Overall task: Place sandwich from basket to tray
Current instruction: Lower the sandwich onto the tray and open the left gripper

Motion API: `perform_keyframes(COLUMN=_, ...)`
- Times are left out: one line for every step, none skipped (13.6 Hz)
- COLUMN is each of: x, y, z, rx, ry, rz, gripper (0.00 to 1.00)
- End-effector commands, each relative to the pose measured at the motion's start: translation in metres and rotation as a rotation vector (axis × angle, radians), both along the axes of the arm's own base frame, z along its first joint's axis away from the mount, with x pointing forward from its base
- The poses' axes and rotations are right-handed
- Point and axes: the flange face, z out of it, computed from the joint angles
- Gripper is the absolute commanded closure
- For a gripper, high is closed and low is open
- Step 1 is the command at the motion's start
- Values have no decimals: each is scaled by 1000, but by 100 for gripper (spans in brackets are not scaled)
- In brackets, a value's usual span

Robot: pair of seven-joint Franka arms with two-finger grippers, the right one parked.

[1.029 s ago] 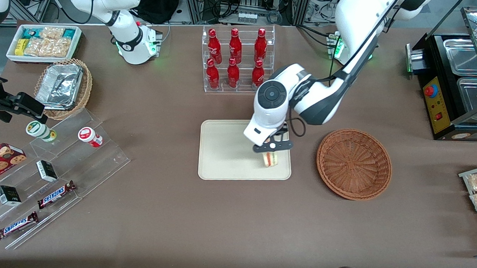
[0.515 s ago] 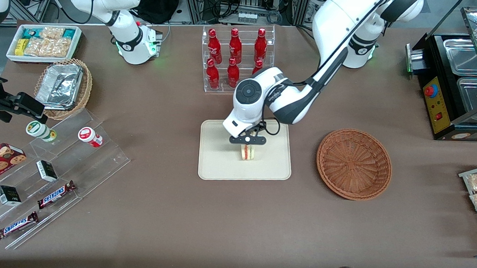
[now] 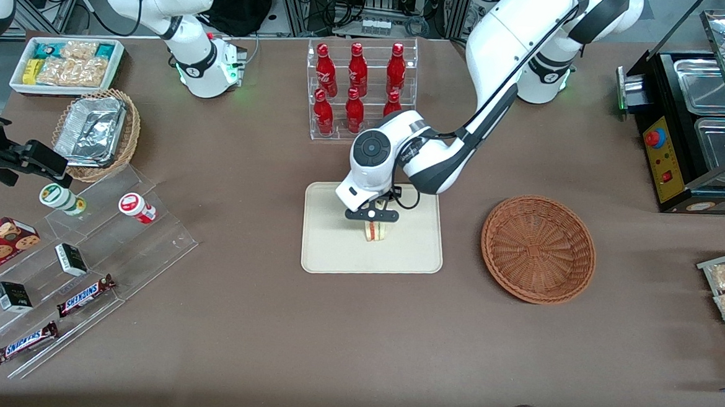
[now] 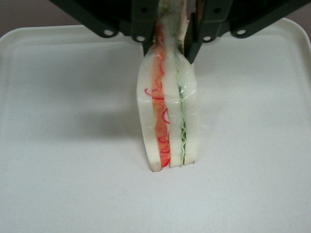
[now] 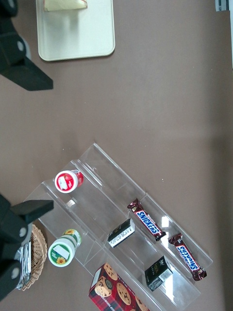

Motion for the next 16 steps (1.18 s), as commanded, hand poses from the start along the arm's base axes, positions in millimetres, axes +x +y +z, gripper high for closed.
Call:
perform_keyframes(x=5, y=-7, z=7, rx=-11, ry=-19, rz=-8, gripper=1)
perform_keyframes(x=7, y=-6, z=12, rx=-13, ry=-23, rz=-5, gripper=1)
perform_keyframes(x=10, y=-3, z=25, rx=-19, ry=-34, rz=4, gripper=1)
perform_keyframes(x=11, y=0, z=40, rx=-16, ry=-45, rz=7, gripper=1)
perform_keyframes(x=11, y=3, z=59, rx=-5, ry=-48, rz=13, gripper=1)
perform_keyframes(x=16, y=12, z=78, rx=7, ry=-53, rz=44, gripper=1)
perform_keyframes(x=21, y=20, z=97, rx=6, ry=-68, rz=87, gripper=1)
perform_keyframes(x=23, y=26, z=118, rx=-1, ry=-91, rz=131, gripper=1)
perform_keyframes(x=30, y=42, z=137, rx=17, ry=-96, rz=179, gripper=1)
perform_keyframes(x=35, y=57, z=157, rx=40, ry=-94, rz=223, gripper=0)
perform_keyframes(x=29, y=66, z=175, rx=80, ry=-105, rz=282, gripper=0)
perform_keyframes(x=27, y=78, z=188, rx=106, ry=-111, rz=310, gripper=0)
perform_keyframes(x=35, y=103, z=207, rx=122, ry=-122, rz=345, gripper=0)
perform_keyframes(x=39, y=122, z=226, rx=132, ry=-128, rz=368, gripper=0)
perform_keyframes(x=41, y=142, z=245, rx=146, ry=-129, rz=374, gripper=0)
perform_keyframes(x=43, y=167, z=260, rx=164, ry=-121, rz=387, gripper=0)
